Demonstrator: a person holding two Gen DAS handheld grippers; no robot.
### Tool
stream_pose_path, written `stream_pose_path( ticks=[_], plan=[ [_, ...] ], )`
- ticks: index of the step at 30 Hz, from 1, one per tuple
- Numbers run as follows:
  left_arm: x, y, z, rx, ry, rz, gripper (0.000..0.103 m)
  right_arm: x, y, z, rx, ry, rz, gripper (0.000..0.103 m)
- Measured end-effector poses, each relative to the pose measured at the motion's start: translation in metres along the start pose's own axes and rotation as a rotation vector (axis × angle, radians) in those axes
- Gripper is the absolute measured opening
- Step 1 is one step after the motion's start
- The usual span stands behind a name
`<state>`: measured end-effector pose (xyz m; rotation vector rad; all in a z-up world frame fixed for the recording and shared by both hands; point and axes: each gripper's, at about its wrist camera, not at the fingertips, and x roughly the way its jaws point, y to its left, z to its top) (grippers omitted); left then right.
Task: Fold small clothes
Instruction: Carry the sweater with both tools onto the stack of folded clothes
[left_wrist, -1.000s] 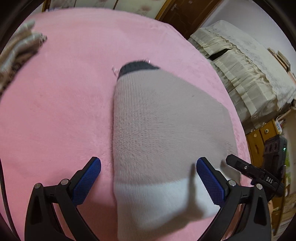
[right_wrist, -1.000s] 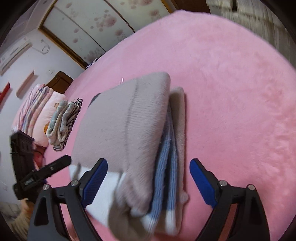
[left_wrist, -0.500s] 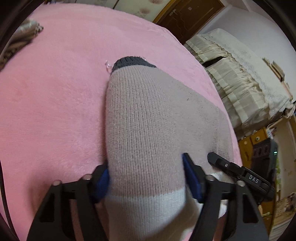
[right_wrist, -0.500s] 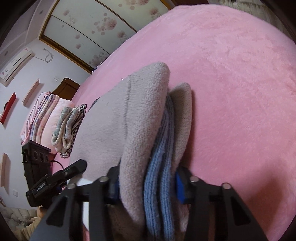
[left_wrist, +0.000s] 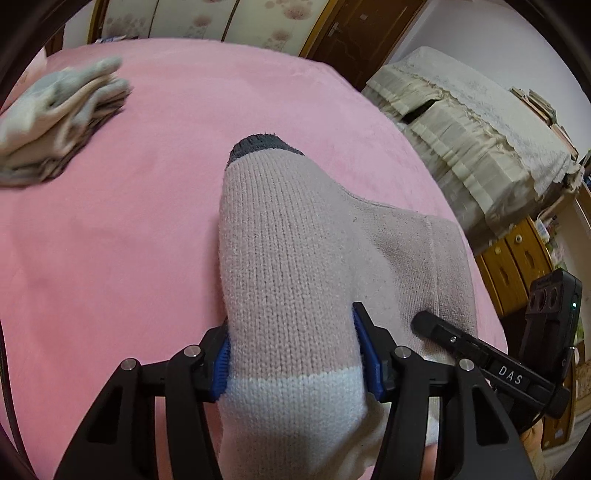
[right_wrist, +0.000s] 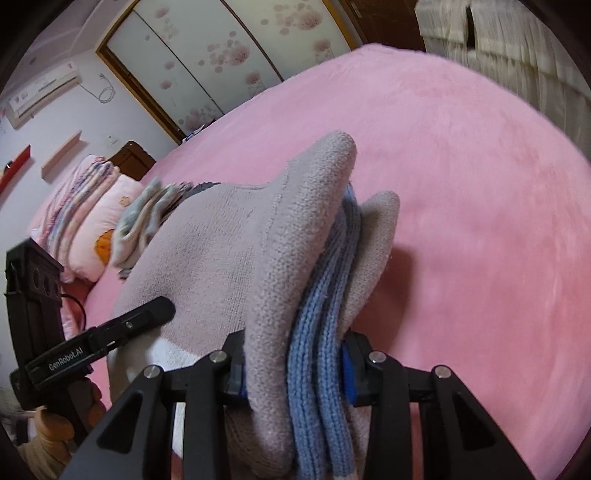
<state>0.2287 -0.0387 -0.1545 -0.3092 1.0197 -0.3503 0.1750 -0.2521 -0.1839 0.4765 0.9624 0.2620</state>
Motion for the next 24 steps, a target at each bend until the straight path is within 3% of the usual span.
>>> stream_pose_path(
  ticks=[5,10,14,18,24],
  plan=[
    [-0.051,0.042,-0.028,-0.059,0.03,0.009,0.055,-0.003,0.048,-0.033,-0.007,0.076,0.059,0.036],
    [-0.112,0.082,-0.016,-0.077,-0.042,0.03,0.055,0.001,0.11,-0.021,-0.047,0.092,0.145,0.036],
    [-0.162,0.118,0.026,-0.081,-0.123,0.052,0.055,0.011,0.178,0.015,-0.126,0.062,0.209,0.036],
    [-0.213,0.164,0.095,-0.062,-0.234,0.081,0.055,0.029,0.245,0.065,-0.18,0.001,0.279,0.036],
    [-0.25,0.22,0.204,-0.01,-0.352,0.153,0.057,0.079,0.336,0.155,-0.194,-0.089,0.344,0.036]
  ],
)
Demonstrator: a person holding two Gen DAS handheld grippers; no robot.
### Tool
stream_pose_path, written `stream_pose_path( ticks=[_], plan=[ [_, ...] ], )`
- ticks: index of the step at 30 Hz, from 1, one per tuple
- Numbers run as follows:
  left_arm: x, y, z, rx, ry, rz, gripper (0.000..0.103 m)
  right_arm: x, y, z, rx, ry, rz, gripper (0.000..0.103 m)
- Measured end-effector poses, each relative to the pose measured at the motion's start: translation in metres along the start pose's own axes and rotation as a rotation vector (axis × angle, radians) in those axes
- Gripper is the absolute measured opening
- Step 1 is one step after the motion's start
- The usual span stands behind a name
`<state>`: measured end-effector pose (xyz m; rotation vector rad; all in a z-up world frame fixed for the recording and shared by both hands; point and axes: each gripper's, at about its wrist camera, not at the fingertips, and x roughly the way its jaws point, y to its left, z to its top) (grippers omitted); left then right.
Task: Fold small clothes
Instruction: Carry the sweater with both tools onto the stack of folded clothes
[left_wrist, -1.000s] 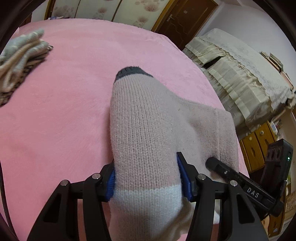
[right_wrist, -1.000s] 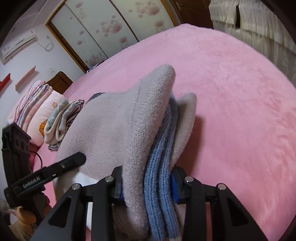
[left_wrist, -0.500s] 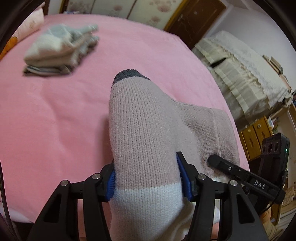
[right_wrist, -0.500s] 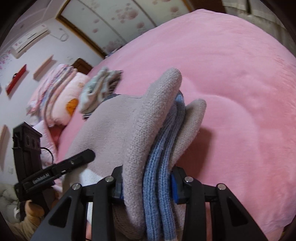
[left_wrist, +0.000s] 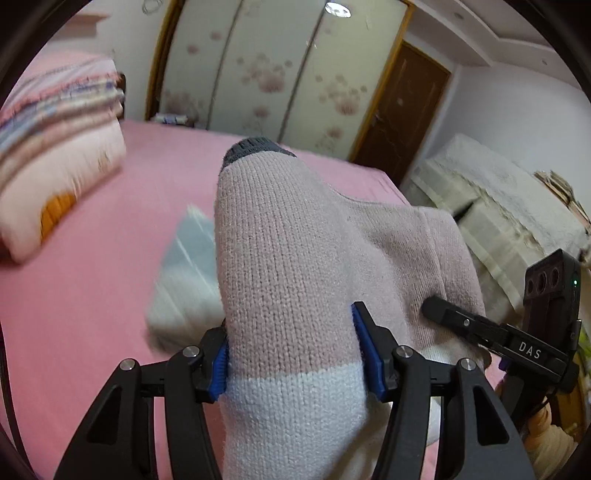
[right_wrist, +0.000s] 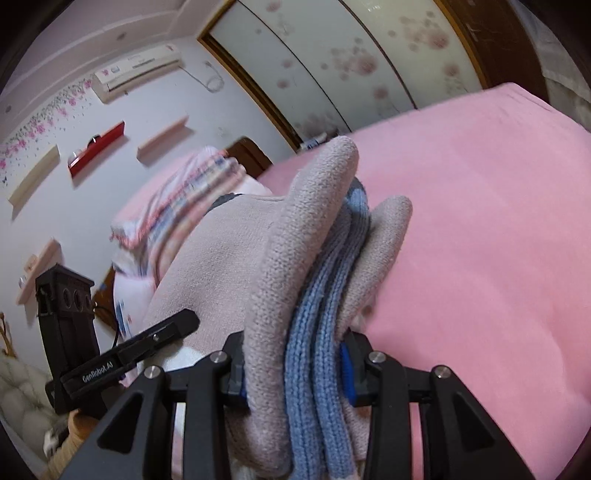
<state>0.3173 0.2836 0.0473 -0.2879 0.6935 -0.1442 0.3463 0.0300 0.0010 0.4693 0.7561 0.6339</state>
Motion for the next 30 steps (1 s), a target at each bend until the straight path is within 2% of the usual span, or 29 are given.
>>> stream_pose_path(
  ticks=[3,8,11,15,16,17,20,22,24,27,30],
  plan=[
    [0.025,0.036,0.045,0.022,-0.01,0.016,0.057,0.049,0.011,0.035,0.039,-0.024,0.013,0.036],
    [0.086,0.089,0.078,-0.013,0.003,0.051,0.058,0.133,0.008,0.06,0.09,-0.007,-0.008,0.036],
    [0.136,0.121,0.074,-0.071,0.04,0.074,0.058,0.175,-0.009,0.058,0.115,0.024,-0.043,0.036],
    [0.193,0.142,0.047,-0.127,0.09,0.121,0.059,0.223,-0.04,0.042,0.134,0.09,-0.116,0.036],
    [0.211,0.148,0.036,-0.129,0.109,0.147,0.064,0.235,-0.051,0.035,0.143,0.109,-0.141,0.036],
    [0.219,0.152,0.03,-0.126,0.093,0.169,0.068,0.242,-0.058,0.031,0.148,0.117,-0.155,0.037],
    [0.229,0.16,0.023,-0.174,0.042,0.173,0.085,0.245,-0.073,0.018,0.137,0.085,-0.155,0.042],
    [0.231,0.162,0.02,-0.172,0.034,0.191,0.096,0.244,-0.072,0.016,0.098,0.075,-0.181,0.051],
    [0.232,0.165,0.019,-0.152,0.028,0.221,0.102,0.244,-0.071,0.017,0.061,0.083,-0.211,0.067],
    [0.226,0.173,0.013,-0.155,0.02,0.229,0.103,0.243,-0.07,0.02,0.022,0.108,-0.22,0.071],
    [0.216,0.163,0.011,-0.127,0.009,0.283,0.103,0.222,-0.064,0.018,-0.024,0.099,-0.252,0.072]
  ],
)
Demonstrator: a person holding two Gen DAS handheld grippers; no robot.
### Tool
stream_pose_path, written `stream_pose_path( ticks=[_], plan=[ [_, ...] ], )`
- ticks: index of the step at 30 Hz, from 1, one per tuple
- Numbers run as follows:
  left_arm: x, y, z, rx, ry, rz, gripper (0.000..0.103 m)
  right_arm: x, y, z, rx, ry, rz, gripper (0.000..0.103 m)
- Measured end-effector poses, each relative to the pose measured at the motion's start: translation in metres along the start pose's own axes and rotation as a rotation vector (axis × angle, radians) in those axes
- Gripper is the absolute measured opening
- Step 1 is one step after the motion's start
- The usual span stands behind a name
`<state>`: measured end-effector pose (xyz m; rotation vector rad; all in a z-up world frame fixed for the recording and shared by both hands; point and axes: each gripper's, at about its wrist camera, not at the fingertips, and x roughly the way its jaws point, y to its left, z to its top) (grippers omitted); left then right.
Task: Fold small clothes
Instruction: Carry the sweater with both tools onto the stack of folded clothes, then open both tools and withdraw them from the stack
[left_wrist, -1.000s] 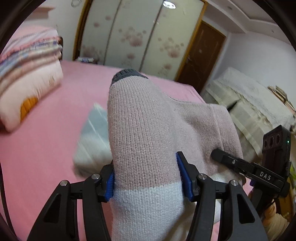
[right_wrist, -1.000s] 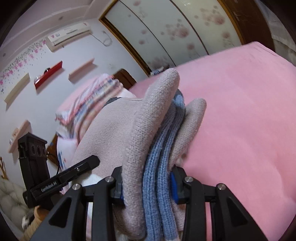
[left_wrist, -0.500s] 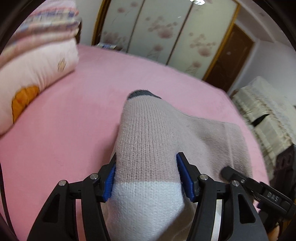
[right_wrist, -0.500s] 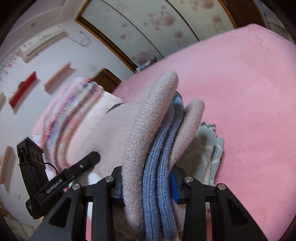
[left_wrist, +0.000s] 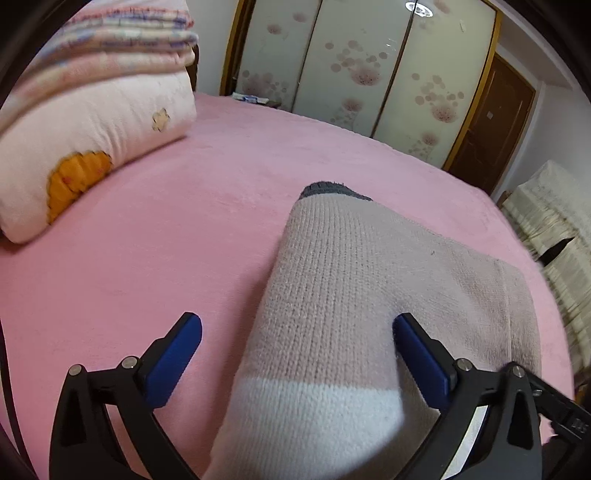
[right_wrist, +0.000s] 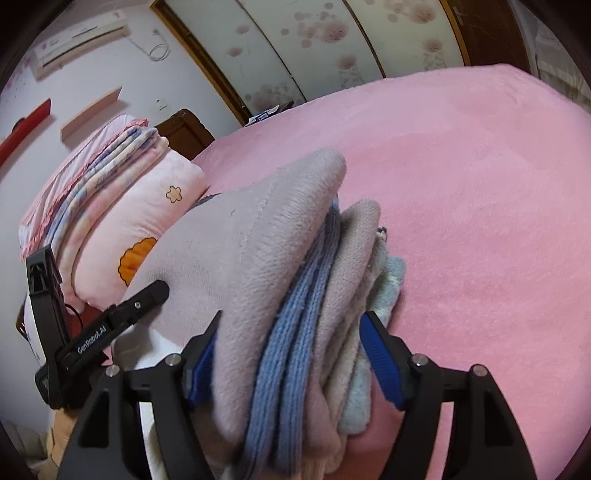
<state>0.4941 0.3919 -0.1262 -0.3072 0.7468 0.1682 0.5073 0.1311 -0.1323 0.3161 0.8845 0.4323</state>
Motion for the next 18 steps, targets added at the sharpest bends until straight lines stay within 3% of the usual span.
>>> stream_pose_path(
  ticks=[2,7,12,18],
  plan=[
    [-0.017,-0.007,-0.004,0.014,-0.025,0.031,0.103,-0.017,0.004,-0.002,-0.032,-0.015,-0.019,0.072],
    [-0.075,-0.025,-0.016,0.021,-0.078,0.024,0.103,-0.081,-0.002,-0.014,-0.065,-0.055,-0.039,0.072],
    [-0.138,-0.052,-0.042,0.032,-0.07,-0.041,0.103,-0.143,-0.006,-0.034,-0.106,-0.08,-0.073,0.072],
    [-0.217,-0.103,-0.084,0.128,-0.068,-0.074,0.103,-0.229,-0.009,-0.067,-0.137,-0.121,-0.102,0.072]
  ],
)
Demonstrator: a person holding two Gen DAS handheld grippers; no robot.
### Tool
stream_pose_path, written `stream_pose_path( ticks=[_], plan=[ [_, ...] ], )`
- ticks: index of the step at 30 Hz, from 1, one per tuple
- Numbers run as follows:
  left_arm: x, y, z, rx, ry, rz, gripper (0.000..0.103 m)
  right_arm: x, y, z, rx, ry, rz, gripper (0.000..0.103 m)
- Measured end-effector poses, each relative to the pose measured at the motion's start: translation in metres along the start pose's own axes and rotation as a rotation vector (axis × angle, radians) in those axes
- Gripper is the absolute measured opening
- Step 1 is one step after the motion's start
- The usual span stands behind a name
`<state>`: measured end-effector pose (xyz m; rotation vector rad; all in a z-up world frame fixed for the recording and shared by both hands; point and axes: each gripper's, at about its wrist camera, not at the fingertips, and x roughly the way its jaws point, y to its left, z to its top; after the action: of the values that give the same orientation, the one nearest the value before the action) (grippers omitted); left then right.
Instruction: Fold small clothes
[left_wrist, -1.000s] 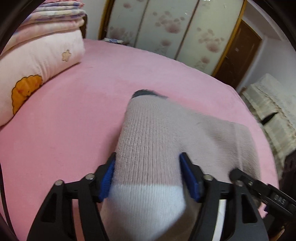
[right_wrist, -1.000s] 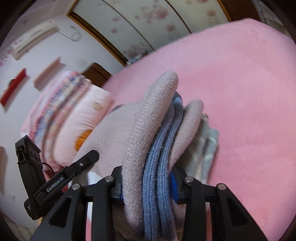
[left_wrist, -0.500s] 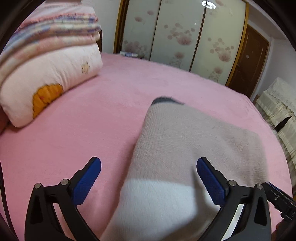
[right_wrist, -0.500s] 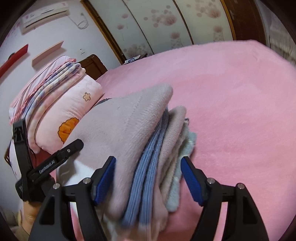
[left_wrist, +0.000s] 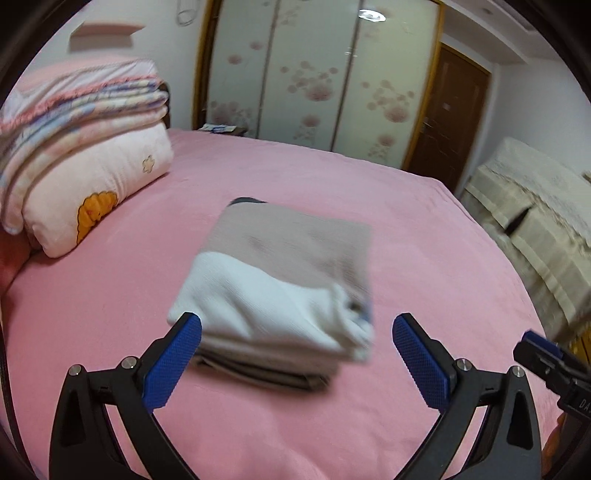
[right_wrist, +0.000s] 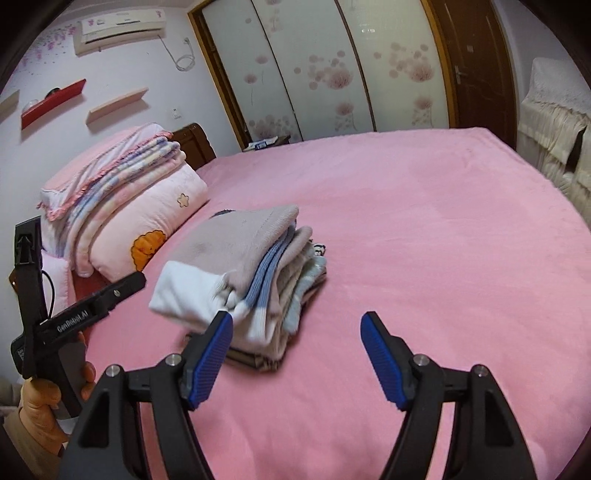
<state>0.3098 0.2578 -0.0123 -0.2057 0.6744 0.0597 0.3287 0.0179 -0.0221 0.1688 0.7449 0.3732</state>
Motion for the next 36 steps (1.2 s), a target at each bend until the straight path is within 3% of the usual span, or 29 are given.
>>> stream_pose_path(
  ticks=[9,14,21,27,31,36],
  plan=[
    [-0.108,-0.09,-0.035,0.123,-0.058,-0.067,0.103,-0.108,-0.012,-0.032,-0.055,-0.054,-0.067,0.072],
    [-0.15,-0.124,-0.054,0.125,-0.047,-0.122,0.103,-0.151,-0.029,-0.05,-0.044,-0.072,-0.093,0.072],
    [-0.187,-0.157,-0.088,0.101,-0.023,-0.13,0.103,-0.205,-0.052,-0.077,-0.013,-0.085,-0.127,0.074],
    [-0.212,-0.175,-0.128,0.063,-0.016,-0.055,0.103,-0.24,-0.064,-0.112,0.027,-0.079,-0.158,0.074],
    [-0.226,-0.182,-0.159,-0.006,0.015,-0.079,0.103,-0.262,-0.074,-0.14,0.082,-0.072,-0.137,0.074],
    [-0.243,-0.196,-0.188,-0.014,0.02,-0.086,0.103,-0.275,-0.081,-0.167,0.128,-0.04,-0.142,0.076]
  ],
)
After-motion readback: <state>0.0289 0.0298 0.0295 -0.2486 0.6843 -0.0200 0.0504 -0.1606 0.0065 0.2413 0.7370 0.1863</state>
